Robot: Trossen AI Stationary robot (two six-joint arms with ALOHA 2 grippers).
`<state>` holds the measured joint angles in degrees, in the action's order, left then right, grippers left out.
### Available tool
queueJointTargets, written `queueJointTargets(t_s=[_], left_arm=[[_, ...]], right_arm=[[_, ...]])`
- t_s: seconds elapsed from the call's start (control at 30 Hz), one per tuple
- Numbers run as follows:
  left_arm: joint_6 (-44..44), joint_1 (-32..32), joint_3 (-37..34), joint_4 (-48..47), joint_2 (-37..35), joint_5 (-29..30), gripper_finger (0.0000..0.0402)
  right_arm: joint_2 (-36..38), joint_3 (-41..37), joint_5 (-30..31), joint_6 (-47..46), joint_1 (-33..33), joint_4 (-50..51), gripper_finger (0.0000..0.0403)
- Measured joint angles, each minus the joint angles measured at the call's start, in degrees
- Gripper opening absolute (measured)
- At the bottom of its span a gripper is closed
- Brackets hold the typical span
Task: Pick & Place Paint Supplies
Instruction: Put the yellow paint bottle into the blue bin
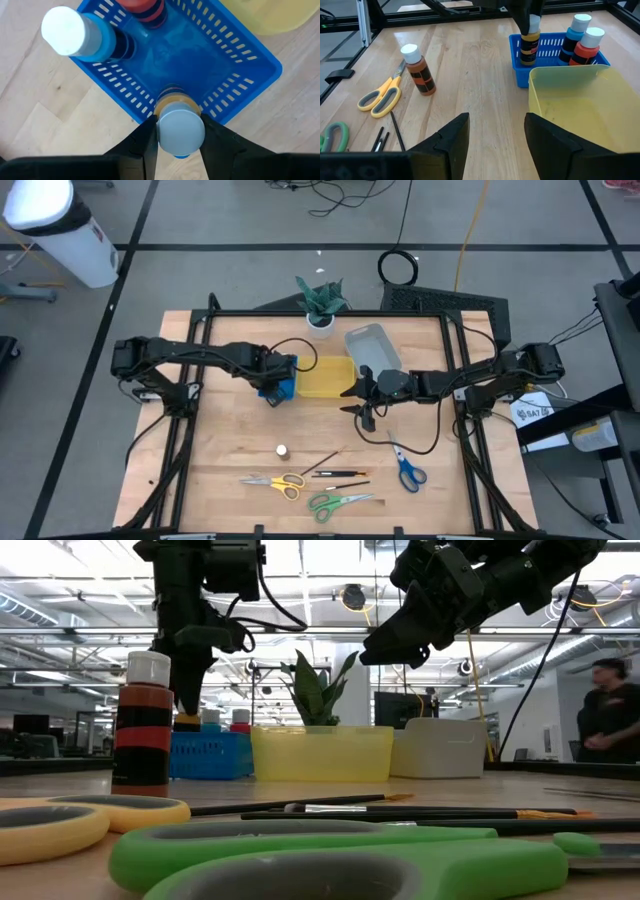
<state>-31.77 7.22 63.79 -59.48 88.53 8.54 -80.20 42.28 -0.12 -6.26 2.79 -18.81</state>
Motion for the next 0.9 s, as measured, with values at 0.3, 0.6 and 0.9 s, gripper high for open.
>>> queueJointTargets(t_s=[0.3, 0.6, 0.9], left_arm=[[-0.45, 0.00, 0.00, -0.02, 0.00, 0.16, 0.0167], [-0.66, 0.00, 0.23, -0.65, -0.02, -0.10, 0.0249], [3.96, 0.00, 5.30, -8.75, -2.73, -2.64, 0.0265]], right_arm=[[0.00, 0.00, 0.00, -0.11, -0.01, 0.00, 0.0177], [0.00, 0.00, 0.00, -0.11, -0.01, 0.00, 0.0177], [0.00, 0.00, 0.00, -0.11, -0.01, 0.00, 0.0174]])
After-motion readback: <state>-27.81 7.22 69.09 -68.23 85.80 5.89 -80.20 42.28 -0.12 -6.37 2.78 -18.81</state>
